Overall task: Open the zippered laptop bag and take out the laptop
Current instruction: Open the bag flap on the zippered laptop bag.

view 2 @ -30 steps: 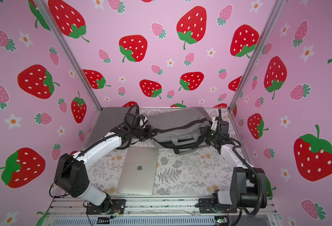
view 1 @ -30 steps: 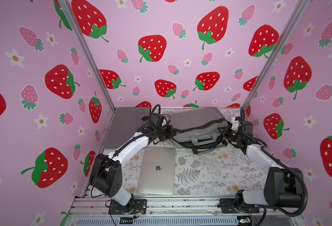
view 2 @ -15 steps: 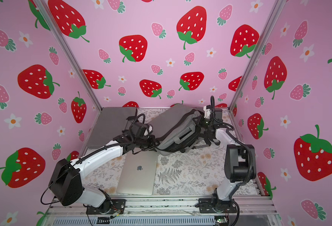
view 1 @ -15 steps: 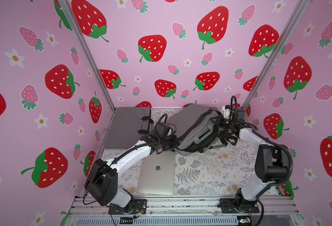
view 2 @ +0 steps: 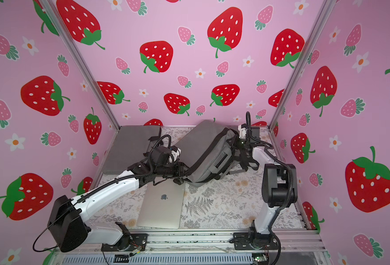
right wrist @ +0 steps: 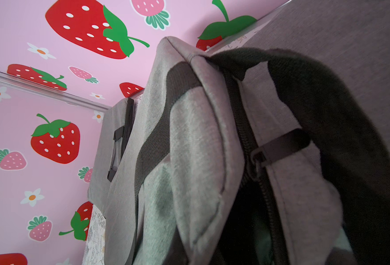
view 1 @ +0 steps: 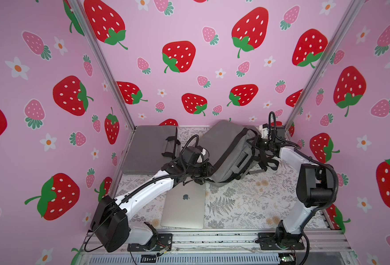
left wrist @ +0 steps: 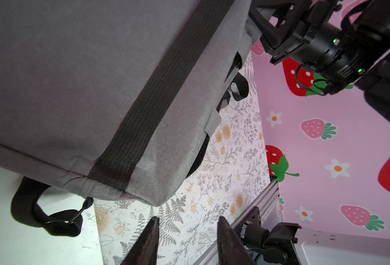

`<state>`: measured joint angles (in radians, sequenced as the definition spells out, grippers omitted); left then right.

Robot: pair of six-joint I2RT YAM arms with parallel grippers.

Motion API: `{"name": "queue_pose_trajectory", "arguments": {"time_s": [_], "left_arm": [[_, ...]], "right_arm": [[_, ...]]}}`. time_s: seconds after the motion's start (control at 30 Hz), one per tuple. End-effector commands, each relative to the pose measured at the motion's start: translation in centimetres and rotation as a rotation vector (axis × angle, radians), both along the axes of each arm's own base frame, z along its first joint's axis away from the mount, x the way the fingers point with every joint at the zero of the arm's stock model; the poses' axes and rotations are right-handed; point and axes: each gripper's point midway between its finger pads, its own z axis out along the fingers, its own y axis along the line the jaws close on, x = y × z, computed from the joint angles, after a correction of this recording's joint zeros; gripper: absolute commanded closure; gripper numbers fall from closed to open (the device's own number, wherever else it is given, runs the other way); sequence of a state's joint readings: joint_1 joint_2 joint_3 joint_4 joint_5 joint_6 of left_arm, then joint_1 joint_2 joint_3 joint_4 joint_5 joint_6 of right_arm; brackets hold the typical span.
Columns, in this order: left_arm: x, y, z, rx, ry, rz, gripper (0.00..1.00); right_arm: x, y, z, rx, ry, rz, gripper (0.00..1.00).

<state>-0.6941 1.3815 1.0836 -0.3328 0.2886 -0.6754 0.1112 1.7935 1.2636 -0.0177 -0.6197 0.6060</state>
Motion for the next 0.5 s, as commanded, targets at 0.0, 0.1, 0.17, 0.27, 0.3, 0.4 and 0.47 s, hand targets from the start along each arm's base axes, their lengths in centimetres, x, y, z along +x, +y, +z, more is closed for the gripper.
{"name": "queue_pose_trajectory", "arguments": {"time_s": [0.0, 0.1, 0.17, 0.27, 0.3, 0.4, 0.47], "left_arm": [[0.7, -0.6, 2.1, 0.134, -0.161, -0.084, 0.52], [1.5, -2.2, 2.7, 0.210, -0.236, -0.167, 0.50], [2.6, -3.3, 2.4, 0.268, -0.284, -0.200, 0.48], [3.6, -5.0, 1.5, 0.351, -0.310, -0.256, 0.45], [3.9, -5.5, 1.1, 0.380, -0.309, -0.268, 0.45], [4.2, -7.0, -0.2, 0.488, -0.322, -0.311, 0.43], [4.3, -8.1, -0.9, 0.541, -0.339, -0.333, 0.41]], "right_arm": [[0.7, 0.6, 2.4, 0.016, -0.076, 0.031, 1.00], [0.4, 0.9, 2.5, 0.021, -0.075, 0.040, 0.99], [0.3, 1.0, 2.5, 0.023, -0.073, 0.044, 0.99], [0.2, 1.2, 2.4, 0.021, -0.075, 0.051, 0.97], [0.1, 1.2, 2.3, 0.021, -0.074, 0.053, 0.96], [-0.1, 1.2, 2.0, 0.019, -0.073, 0.054, 0.95], [-0.1, 1.2, 1.8, 0.017, -0.067, 0.055, 0.94]]}}
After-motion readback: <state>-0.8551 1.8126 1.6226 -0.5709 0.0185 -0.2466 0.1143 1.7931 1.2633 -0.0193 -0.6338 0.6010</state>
